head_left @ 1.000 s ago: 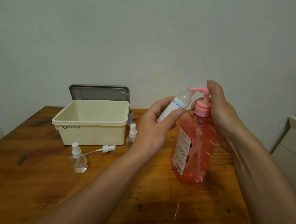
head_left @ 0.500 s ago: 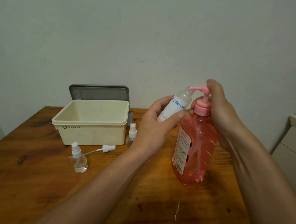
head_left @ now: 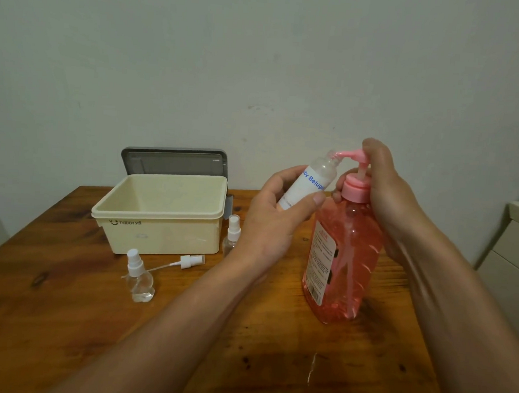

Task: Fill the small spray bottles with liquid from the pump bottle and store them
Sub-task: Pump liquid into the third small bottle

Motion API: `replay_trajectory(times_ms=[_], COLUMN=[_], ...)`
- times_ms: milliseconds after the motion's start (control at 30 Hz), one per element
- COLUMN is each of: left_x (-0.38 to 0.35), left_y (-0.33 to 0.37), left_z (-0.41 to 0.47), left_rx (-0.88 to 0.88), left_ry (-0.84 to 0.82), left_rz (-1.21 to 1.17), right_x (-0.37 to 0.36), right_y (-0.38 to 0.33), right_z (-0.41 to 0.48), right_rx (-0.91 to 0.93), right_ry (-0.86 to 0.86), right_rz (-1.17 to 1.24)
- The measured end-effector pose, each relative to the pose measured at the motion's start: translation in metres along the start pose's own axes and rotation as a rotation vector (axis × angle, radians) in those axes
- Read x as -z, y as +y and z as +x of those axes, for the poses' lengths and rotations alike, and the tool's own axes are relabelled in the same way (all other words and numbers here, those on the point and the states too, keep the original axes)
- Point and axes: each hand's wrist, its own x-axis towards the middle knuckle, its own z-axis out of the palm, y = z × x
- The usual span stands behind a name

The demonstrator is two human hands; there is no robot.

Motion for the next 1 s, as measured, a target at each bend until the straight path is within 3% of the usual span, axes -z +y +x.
replay_trajectory(times_ms=[1000], left_x=[-0.0003], left_y=[-0.0075], left_z=[0.0014], left_rx=[0.004], left_ry=[-0.008], left_rz=[-0.018], right_x=[-0.0007], right_y=[-0.0012], right_z=[-0.0012], right_rx=[0.004], right_ry=[0.006], right_rz=[-0.009])
